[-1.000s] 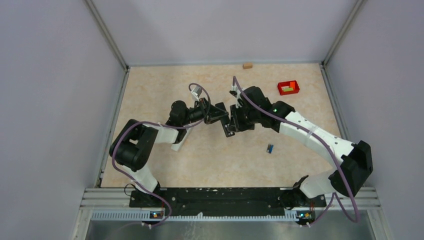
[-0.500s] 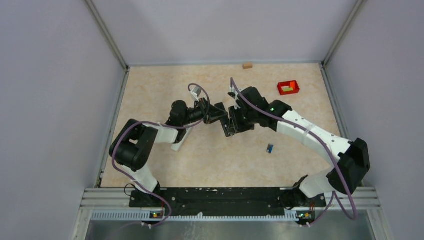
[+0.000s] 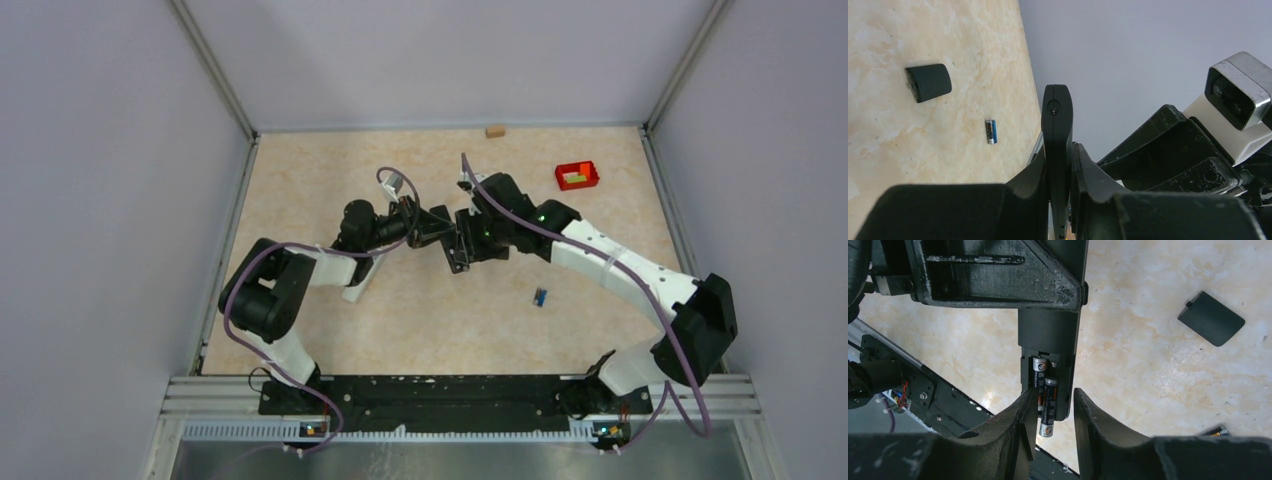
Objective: Load the batteries into the remote control
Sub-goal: Load the battery into the remote control.
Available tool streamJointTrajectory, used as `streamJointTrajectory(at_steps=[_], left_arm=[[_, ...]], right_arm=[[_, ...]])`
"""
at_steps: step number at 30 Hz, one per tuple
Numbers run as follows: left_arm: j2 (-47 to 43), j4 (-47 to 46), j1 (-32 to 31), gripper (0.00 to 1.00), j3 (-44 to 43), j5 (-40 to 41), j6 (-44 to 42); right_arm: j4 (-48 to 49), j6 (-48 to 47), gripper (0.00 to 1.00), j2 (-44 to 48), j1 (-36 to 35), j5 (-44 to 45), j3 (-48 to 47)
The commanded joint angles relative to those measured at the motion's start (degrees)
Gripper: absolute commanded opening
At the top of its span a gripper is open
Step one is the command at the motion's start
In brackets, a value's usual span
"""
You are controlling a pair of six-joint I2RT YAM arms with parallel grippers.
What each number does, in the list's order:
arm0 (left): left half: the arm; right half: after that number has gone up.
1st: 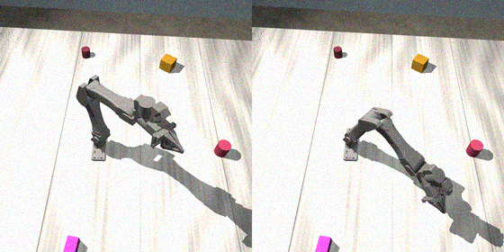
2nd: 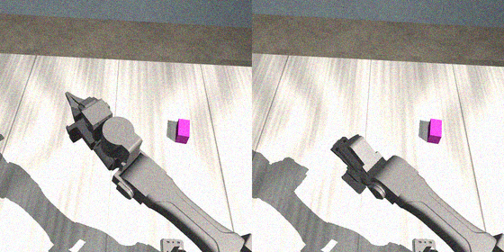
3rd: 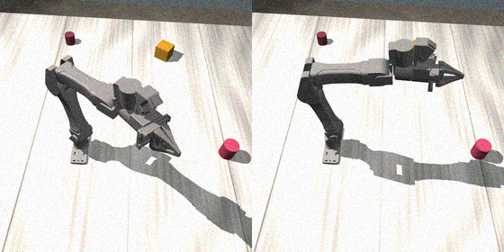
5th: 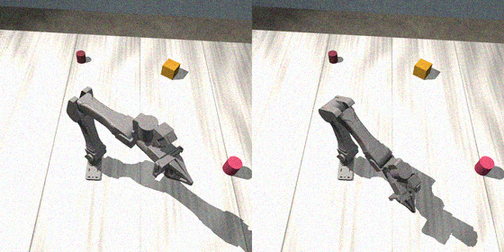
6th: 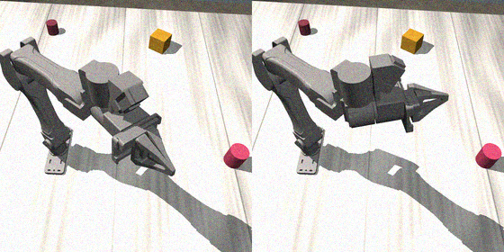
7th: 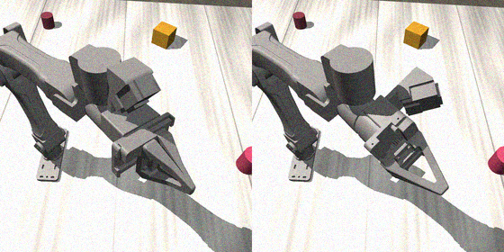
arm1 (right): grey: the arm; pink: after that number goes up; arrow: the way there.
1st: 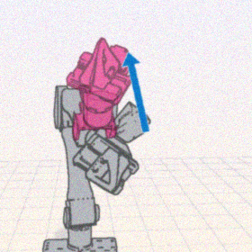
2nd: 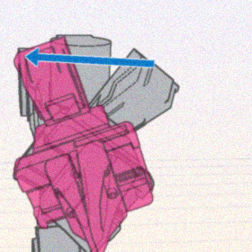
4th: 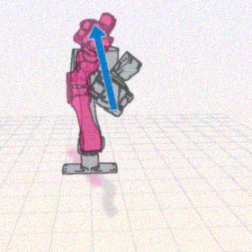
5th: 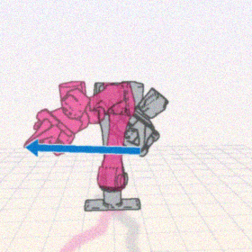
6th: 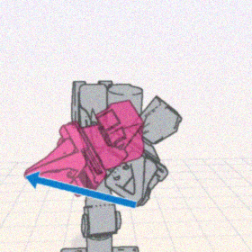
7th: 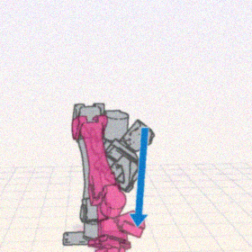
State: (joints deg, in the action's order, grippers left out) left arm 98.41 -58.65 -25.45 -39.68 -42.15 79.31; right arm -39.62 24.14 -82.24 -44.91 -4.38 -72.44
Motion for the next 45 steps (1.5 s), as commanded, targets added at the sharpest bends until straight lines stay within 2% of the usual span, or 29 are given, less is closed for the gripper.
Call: streamJointTrajectory(at_steps=[1, 6, 10, 15, 20, 25, 31, 35, 39, 45], left_arm=[[-2.15, -2.61, -0.21, 0.0, -2.15, 0.05, 1.68], [-2.79, -3.14, -0.21, 0.0, -2.07, 0.71, 8.74], [-6.18, 1.21, -0.27, 0.0, -2.85, 2.22, 14.73], [-10.27, 6.46, -0.35, 0.0, -4.24, 4.01, 20.94], [-11.64, 5.0, -0.29, 0.0, -4.53, 5.8, 27.5], [-12.3, 3.99, -0.33, 0.0, -5.19, 7.55, 31.17], [-11.96, 0.98, -0.45, 0.0, -5.38, 8.23, 35.24], [-12.46, -0.43, -0.61, 0.0, -4.91, 8.81, 37.23], [-13.14, -0.41, -0.73, 0.0, -4.88, 9.02, 37.79], [-13.52, -0.32, -0.83, 0.0, -5.31, 8.89, 37.69]], right_arm=[[4.07, 2.37, 0.39, 3.76, -0.81, 1.75, -1.96], [11.48, 7.53, 0.61, 10.72, -0.75, 2.17, 2.74], [18.29, 12.45, 0.73, 16.24, -0.72, 3.04, 6.84], [26.04, 17.35, 0.8, 21.22, -0.72, 6.18, 11.07], [33.93, 21.04, 0.82, 25.56, -0.72, 6.51, 15.84], [46.1, 25.89, 0.83, 29.68, -0.71, 4.63, 22.93], [53.92, 29.67, 0.8, 31.5, -0.73, 2.98, 27.3], [57.25, 31.2, 0.73, 32.49, -0.76, 3.57, 29.46], [60.2, 32.7, 0.6, 32.52, -0.75, 3.72, 30.91], [60.27, 33.29, 0.49, 31.88, -0.79, 4.12, 30.88]])
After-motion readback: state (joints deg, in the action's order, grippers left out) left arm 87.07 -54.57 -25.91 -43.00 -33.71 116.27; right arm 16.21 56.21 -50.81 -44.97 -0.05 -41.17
